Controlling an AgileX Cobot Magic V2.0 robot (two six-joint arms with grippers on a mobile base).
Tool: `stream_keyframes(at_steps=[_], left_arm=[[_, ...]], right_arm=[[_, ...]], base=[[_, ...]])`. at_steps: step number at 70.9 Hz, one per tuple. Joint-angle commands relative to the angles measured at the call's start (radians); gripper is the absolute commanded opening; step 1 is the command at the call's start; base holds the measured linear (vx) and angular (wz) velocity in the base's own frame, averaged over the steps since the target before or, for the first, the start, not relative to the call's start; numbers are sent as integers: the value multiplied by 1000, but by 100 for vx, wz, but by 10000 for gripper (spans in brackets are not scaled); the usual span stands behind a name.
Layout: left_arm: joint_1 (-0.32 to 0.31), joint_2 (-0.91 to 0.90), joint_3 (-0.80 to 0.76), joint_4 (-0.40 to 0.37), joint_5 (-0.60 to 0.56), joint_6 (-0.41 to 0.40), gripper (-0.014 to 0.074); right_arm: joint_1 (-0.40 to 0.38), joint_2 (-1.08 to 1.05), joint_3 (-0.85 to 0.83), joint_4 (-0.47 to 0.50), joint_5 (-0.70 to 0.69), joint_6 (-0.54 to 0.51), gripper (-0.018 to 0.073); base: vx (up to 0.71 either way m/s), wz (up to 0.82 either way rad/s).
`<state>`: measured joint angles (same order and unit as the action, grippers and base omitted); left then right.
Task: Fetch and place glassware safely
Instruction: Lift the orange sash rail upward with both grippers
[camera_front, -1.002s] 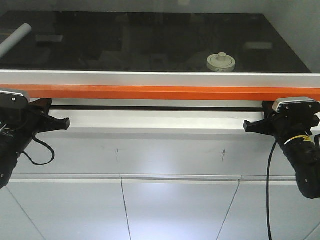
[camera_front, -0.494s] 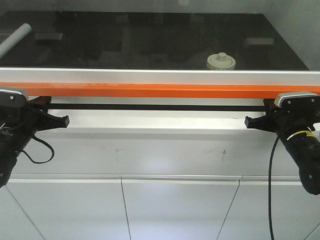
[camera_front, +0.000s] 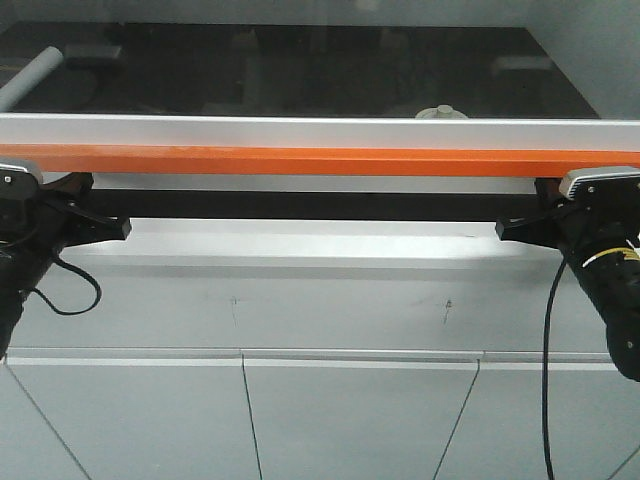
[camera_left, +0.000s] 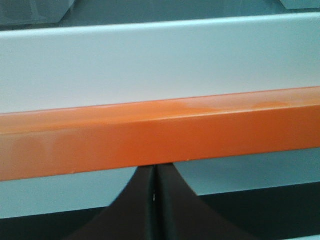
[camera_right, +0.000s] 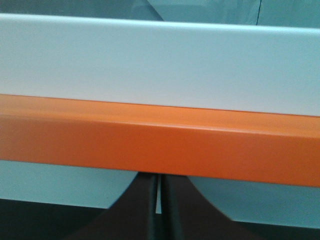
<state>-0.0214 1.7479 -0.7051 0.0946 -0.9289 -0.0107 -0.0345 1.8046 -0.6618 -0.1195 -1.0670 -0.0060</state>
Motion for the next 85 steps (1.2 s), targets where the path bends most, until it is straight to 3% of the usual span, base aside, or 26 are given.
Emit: stream_keyframes(at_steps=[1,48,85], left_arm=[[-5,-84,-59,-23,-143,-8,-7],[-5,-248,-191,-9,23,-9,-7],[-5,-387,-215,-9,195,-8,-7]], right_arm=[[-8,-76,-38,2,-201,-11,-1],[-8,-261,-38,-16,-136,-7,-1],[-8,-408,-38,-20,14,-5,-1]], base=[[0,0],[0,0],[0,0]])
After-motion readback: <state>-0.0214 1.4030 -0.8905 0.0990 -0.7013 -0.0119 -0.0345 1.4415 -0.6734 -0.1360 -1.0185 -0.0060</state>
